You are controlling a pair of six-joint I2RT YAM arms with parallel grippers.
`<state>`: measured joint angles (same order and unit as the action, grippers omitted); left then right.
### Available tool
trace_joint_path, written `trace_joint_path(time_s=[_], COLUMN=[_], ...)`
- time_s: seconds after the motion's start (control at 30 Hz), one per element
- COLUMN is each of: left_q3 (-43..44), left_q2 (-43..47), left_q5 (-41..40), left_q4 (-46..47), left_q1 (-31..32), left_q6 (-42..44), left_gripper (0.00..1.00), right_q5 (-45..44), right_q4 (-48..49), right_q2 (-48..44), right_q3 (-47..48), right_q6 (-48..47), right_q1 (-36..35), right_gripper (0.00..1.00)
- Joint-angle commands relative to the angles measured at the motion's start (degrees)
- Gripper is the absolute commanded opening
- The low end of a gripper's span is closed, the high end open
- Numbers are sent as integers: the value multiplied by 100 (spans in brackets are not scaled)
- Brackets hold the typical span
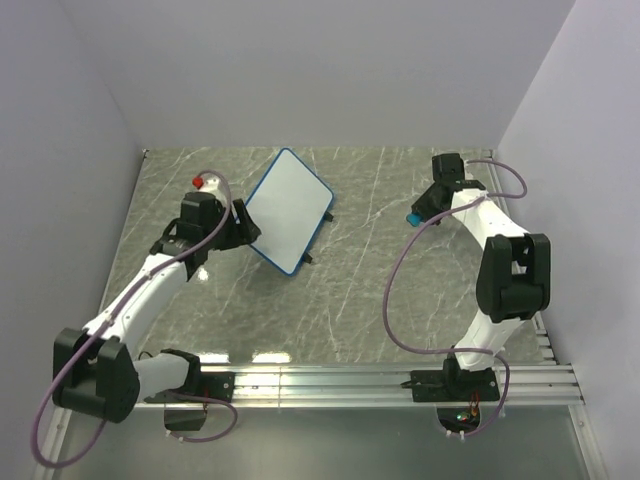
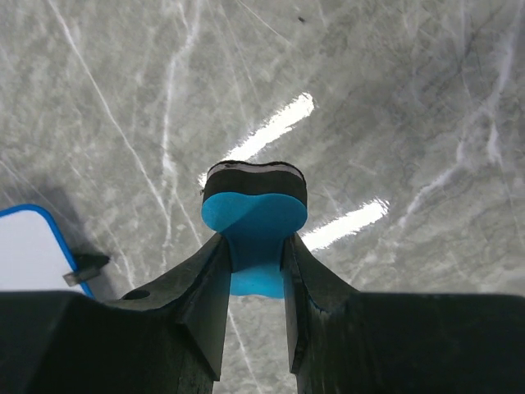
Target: Erase the whiteboard
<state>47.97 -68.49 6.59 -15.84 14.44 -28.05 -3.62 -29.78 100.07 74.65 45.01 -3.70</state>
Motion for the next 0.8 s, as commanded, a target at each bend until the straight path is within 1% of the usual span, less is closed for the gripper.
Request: trace_joint_path(time_s=[0.0, 0.07, 0.17, 0.2, 0.23, 0.27, 0.3, 0.33, 0.37, 0.4, 0.53, 0.57, 0.63, 0.77], left_q3=[459, 573, 653, 661, 670, 688, 705, 705, 697, 697, 819, 863, 1029, 1355], left_q2=[511, 809, 1169, 1267, 1337, 1451, 1505, 1583, 1610, 1637, 1646, 1628, 1584, 1312], left_q5=[-298, -552, -641, -885, -992, -1089, -1238, -1265, -1265, -1231, -1177, -1178, -1116, -940], left_q4=[-323, -613, -921, -991, -1070, -1219, -1290, -1386, -1413, -1422, -1501, -1501, -1484, -1370], left_q1=[15, 15, 7, 7, 7, 7, -2, -37, -55, -72, -99, -99, -99, -99], left_q6=[142, 168, 151, 151, 134, 133, 133, 142, 134, 142, 133, 142, 160, 160], left_gripper=[72, 74, 77, 77, 78, 79, 79, 80, 80, 80, 79, 79, 79, 78], right_q5=[-113, -174, -104, -52, 44, 332, 457, 502, 502, 502, 809, 940, 1511, 2127], right_q4=[78, 121, 139, 139, 226, 314, 358, 298, 271, 245, 481, 525, 779, 860], right_q2=[-392, -532, -646, -664, -699, -726, -709, -647, -621, -603, -778, -953, -1164, -1745], right_q3=[-169, -328, -592, -679, -750, -811, -864, -865, -865, -899, -1031, -1023, -953, -453], right_q6=[-300, -362, -423, -441, -467, -502, -589, -590, -590, -564, -643, -687, -827, -863], right_q1=[37, 45, 45, 45, 37, 36, 36, 2, -7, -7, -16, -60, -130, -490], right_gripper=[0, 0, 0, 0, 0, 1, 18, 66, 94, 99, 100, 100, 100, 100])
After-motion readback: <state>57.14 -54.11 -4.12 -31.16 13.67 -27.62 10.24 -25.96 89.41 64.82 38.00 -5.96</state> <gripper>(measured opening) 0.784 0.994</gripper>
